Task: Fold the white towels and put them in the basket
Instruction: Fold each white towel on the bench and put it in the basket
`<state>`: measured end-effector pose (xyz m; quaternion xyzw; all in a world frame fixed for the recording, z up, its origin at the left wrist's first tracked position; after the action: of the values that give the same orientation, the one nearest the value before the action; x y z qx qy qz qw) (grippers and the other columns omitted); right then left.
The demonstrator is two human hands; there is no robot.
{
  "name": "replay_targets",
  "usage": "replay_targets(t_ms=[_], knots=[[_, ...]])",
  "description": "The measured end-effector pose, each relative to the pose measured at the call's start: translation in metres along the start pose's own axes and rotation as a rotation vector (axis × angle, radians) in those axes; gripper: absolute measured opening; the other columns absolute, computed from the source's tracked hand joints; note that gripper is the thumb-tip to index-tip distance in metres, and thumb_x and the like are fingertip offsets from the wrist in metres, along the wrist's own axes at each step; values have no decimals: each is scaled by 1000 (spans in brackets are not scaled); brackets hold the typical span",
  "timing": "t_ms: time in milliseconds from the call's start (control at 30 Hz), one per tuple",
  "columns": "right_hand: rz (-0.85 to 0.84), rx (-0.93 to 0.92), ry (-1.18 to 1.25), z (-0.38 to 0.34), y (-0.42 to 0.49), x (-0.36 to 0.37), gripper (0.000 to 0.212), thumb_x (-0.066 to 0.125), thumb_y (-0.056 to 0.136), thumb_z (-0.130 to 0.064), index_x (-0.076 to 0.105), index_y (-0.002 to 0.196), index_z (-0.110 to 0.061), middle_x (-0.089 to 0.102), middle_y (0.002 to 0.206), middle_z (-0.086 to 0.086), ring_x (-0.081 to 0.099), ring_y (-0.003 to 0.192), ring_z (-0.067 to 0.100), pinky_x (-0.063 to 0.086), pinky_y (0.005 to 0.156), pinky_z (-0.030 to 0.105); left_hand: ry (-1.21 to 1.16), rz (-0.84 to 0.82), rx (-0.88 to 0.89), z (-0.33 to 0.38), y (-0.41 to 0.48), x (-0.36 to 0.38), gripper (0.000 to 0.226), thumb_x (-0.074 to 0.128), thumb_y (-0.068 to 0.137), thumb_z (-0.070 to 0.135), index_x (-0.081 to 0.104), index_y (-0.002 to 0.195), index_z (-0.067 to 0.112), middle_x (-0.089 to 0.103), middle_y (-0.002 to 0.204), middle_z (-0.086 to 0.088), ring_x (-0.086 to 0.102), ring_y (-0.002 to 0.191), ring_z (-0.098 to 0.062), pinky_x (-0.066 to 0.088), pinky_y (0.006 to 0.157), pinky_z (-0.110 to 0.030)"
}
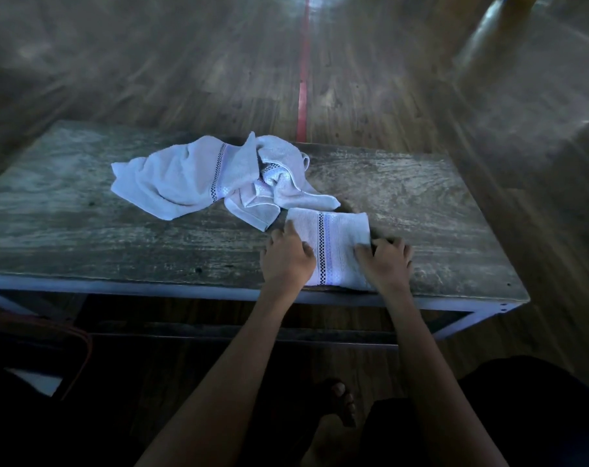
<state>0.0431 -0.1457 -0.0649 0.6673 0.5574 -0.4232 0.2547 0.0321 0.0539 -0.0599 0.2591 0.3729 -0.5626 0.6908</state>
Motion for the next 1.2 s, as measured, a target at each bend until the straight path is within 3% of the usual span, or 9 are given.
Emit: replay_targets(t_ms=[100, 200, 267, 367, 600, 700, 900, 1100, 1200], knots=[[-62, 33, 115, 3, 0, 5, 35, 54, 82, -41, 64, 89, -8, 40, 128, 13, 27, 125, 33, 29, 105, 45, -178, 37, 11, -3, -3, -3, 56, 46, 91, 17, 27, 143, 8, 41, 136, -17, 45, 122, -31, 43, 97, -44], [-63, -32, 321, -8, -4, 2, 26, 55, 77, -32, 59, 77, -7, 59, 83, 13, 56, 81, 28, 44, 69, 35, -490, 61, -14, -9, -6, -7, 53, 52, 86, 8, 37, 137, 10, 54, 121, -13, 60, 97, -18, 45, 82, -29], [-31, -56, 445, -13, -10, -2, 12, 56, 81, -19, 53, 81, -7, 50, 65, 4, 48, 61, 18, 37, 54, 28, -759, 57, -97, -18, -12, -8, 52, 53, 83, 4, 44, 134, 12, 59, 103, -5, 57, 78, -8, 42, 71, -23], [45, -90, 605, -19, -25, -4, 19, 54, 85, -5, 50, 103, -11, 50, 71, -3, 48, 63, 10, 38, 48, 10, -1001, 22, -222, -34, -26, -9, 49, 57, 84, 5, 47, 129, 23, 62, 95, 1, 57, 81, -9, 45, 67, -21], [8, -320, 712, -87, -55, -3, 33, 45, 91, 2, 56, 114, -19, 57, 110, -5, 53, 93, -5, 36, 72, -3, -1215, 71, -279, -72, -48, -54, 45, 57, 87, -2, 55, 127, 18, 61, 113, -1, 57, 112, -23, 47, 98, -41], [-69, -365, 721, -122, -71, 12, 30, 45, 92, 0, 60, 107, -22, 57, 102, -7, 49, 78, -17, 34, 66, -2, -1194, 177, -211, -97, -56, -96, 45, 56, 88, -2, 54, 128, 18, 62, 119, -1, 57, 115, -20, 47, 98, -38], [-274, -399, 790, -203, -122, 62, 31, 46, 94, -7, 57, 118, -24, 53, 119, -9, 47, 103, 3, 35, 75, 9, -1122, 368, -188, -172, -84, -172, 40, 56, 86, 1, 60, 121, 20, 66, 117, -1, 60, 111, -20, 47, 100, -45], [-451, -520, 733, -288, -188, 108, 36, 45, 91, -5, 56, 119, -25, 51, 105, -20, 47, 86, -14, 36, 69, 4, -1122, 610, -278, -249, -138, -240, 45, 56, 86, 3, 53, 130, 14, 63, 121, -8, 60, 112, -27, 49, 96, -43], [-539, -569, 703, -321, -223, 127, 35, 43, 92, -7, 54, 119, -25, 49, 113, -18, 44, 96, -6, 31, 74, 9, -1088, 713, -329, -277, -168, -268, 45, 54, 88, 4, 50, 132, 16, 62, 122, -7, 60, 107, -20, 49, 94, -36]])
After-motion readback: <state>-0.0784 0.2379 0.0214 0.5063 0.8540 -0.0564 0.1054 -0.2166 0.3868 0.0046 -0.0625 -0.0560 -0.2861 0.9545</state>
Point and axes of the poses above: each hand's wrist, its own y-axis towards the middle knuckle, its own x-axis out of the palm, z = x × y, the point moved 8 cm from there along y, towards the middle knuckle
